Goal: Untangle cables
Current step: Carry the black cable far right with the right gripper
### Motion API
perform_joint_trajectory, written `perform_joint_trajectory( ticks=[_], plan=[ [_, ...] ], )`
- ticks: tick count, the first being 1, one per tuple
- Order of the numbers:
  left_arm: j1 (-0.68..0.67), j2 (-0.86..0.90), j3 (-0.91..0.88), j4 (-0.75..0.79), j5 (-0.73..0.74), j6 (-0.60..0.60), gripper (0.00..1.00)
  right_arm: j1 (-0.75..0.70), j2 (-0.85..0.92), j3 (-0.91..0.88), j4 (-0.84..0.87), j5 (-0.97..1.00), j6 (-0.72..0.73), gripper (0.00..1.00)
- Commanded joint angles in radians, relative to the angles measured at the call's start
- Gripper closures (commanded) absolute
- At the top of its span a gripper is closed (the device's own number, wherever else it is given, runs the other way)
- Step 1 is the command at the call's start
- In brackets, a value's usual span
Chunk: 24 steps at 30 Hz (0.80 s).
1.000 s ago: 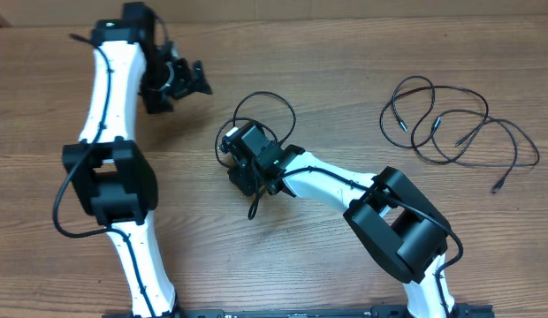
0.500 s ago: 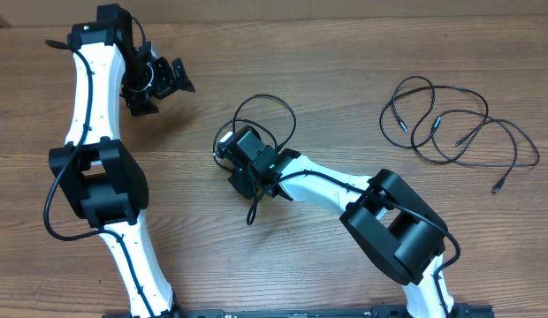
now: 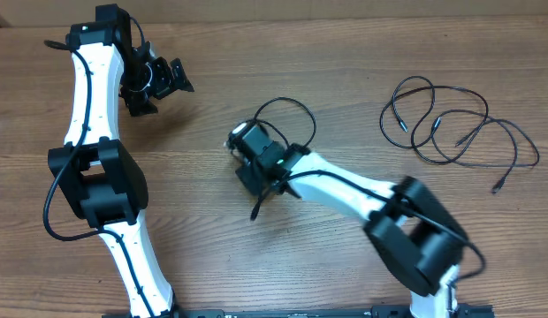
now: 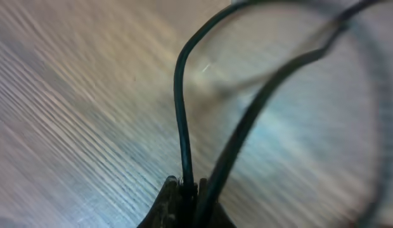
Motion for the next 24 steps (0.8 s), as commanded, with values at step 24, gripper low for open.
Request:
perform_joint_trajectory(
  ticks=[24],
  plan=[
    [-0.006, -0.035, 0.018, 0.002, 0.011, -0.010, 0.00, -0.616, -0.460, 0.001, -0.111, 0.152, 0.180, 0.96]
  ],
)
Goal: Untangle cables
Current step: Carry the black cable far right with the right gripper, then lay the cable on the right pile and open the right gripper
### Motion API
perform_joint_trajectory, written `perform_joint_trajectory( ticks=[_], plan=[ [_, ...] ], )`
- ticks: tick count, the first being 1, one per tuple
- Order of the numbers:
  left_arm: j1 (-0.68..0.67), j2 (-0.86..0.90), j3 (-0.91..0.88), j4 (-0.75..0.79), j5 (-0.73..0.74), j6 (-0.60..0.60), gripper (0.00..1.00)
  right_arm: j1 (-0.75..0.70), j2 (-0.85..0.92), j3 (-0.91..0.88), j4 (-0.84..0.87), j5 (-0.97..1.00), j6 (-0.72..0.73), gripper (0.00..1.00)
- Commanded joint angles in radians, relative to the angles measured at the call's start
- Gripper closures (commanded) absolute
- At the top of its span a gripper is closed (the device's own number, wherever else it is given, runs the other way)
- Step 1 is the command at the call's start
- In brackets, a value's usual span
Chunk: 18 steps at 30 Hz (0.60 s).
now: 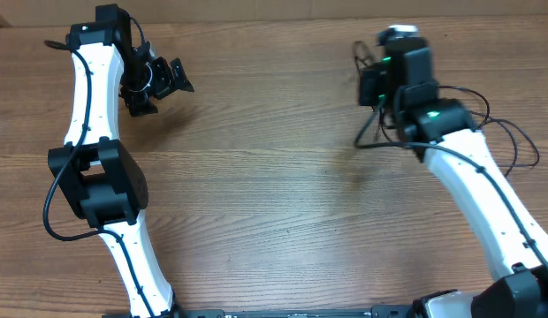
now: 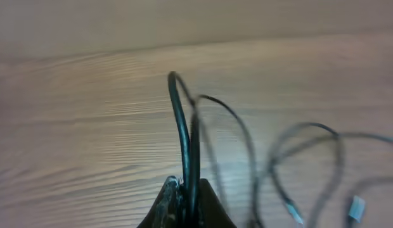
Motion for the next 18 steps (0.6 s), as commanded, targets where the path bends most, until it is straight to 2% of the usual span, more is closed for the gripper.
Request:
perform_joint_trajectory(
  ticks=[1, 10, 12, 14, 16, 18],
  plan=[
    [-0.006, -0.035, 0.018, 0.002, 0.011, -0.010, 0.00, -0.077, -0.026, 0.001, -0.043, 0.025, 0.077, 0.96],
    [-0.006, -0.035, 0.018, 0.002, 0.011, -0.010, 0.00, -0.193, -0.011, 0.001, -0.206, 0.025, 0.110, 0.96],
    [-0.006, -0.035, 0.018, 0.002, 0.010, -0.010, 0.00, -0.204, 0.000, 0.001, -0.229, 0.025, 0.111, 0.93],
    [-0.006, -0.035, 0.018, 0.002, 0.011, -0.010, 0.00, -0.215, 0.016, 0.000, -0.244, 0.025, 0.114, 0.81],
    [-0.006, -0.035, 0.018, 0.002, 0.011, -0.010, 0.01, -0.221, 0.032, 0.000, -0.251, 0.025, 0.113, 0.62],
    [-0.006, -0.035, 0.018, 0.002, 0.011, -0.010, 0.00, -0.223, 0.045, 0.000, -0.255, 0.025, 0.113, 0.37]
  ],
)
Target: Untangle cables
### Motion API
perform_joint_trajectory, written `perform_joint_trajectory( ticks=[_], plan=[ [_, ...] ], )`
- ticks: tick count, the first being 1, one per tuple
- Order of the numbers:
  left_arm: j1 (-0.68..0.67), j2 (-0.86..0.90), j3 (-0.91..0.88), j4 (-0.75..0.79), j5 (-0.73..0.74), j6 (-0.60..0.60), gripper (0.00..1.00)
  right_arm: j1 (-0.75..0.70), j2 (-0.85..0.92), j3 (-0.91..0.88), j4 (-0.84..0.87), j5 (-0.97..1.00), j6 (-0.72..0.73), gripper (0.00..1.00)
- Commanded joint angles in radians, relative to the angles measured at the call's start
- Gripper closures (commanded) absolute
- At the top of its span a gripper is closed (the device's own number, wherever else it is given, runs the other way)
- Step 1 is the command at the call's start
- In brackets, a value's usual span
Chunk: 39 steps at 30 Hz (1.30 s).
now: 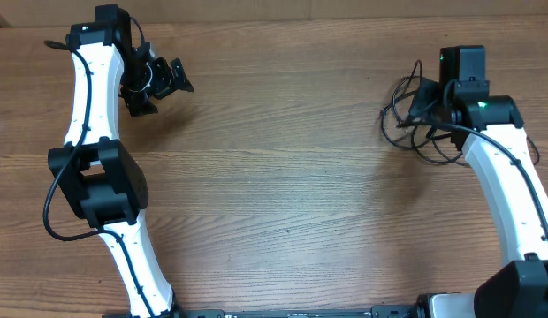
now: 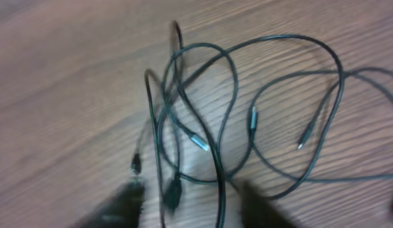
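Thin black cables point(image 1: 391, 119) lie in loose, overlapping loops on the wooden table at the right. The right wrist view shows them point(image 2: 236, 82) crossing each other, with silver connector tips point(image 2: 199, 142) and a black plug point(image 2: 172, 190). My right gripper point(image 1: 422, 95) hovers over the left edge of this pile. In its wrist view, the right gripper point(image 2: 190, 199) is open, its blurred fingers point(image 2: 123, 202) standing either side of some strands without gripping any. My left gripper point(image 1: 178, 78) hangs open at the far left, holding nothing.
The wooden table point(image 1: 274, 177) stretches between the two arms. The left arm point(image 1: 93, 168) runs down the left side. Part of the cable pile is hidden under the right arm point(image 1: 504, 177).
My right gripper moved right from the upper middle-right to over the pile and opened. The cable it was shut on now lies among the other cables. The left arm has not moved.
My right gripper was first shut on a cable at the table's middle, apart from the pile at the right. Later it held that cable near the pile's upper left. It now stands open over the pile, with all the cables lying together there.
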Motion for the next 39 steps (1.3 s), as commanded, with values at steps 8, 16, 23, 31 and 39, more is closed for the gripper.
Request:
perform_joint_trajectory(
  ticks=[8, 16, 23, 31, 39],
  plan=[
    [-0.006, -0.035, 0.019, 0.002, 0.011, -0.010, 0.01, -0.008, 0.075, 0.000, -0.007, 0.003, -0.001, 0.13],
    [-0.006, -0.035, 0.019, 0.002, 0.011, -0.010, 0.00, -0.007, 0.095, 0.000, -0.008, -0.076, -0.001, 0.00],
    [-0.006, -0.035, 0.019, 0.002, 0.011, -0.010, 0.00, -0.007, 0.095, 0.000, -0.008, -0.076, -0.001, 0.00],
    [-0.006, -0.035, 0.019, 0.002, 0.011, -0.010, 0.01, -0.007, 0.095, 0.000, -0.008, -0.076, -0.001, 0.00],
    [-0.006, -0.035, 0.019, 0.002, 0.011, -0.010, 0.00, -0.007, 0.095, 0.000, -0.008, -0.076, -0.001, 0.00]
  ],
)
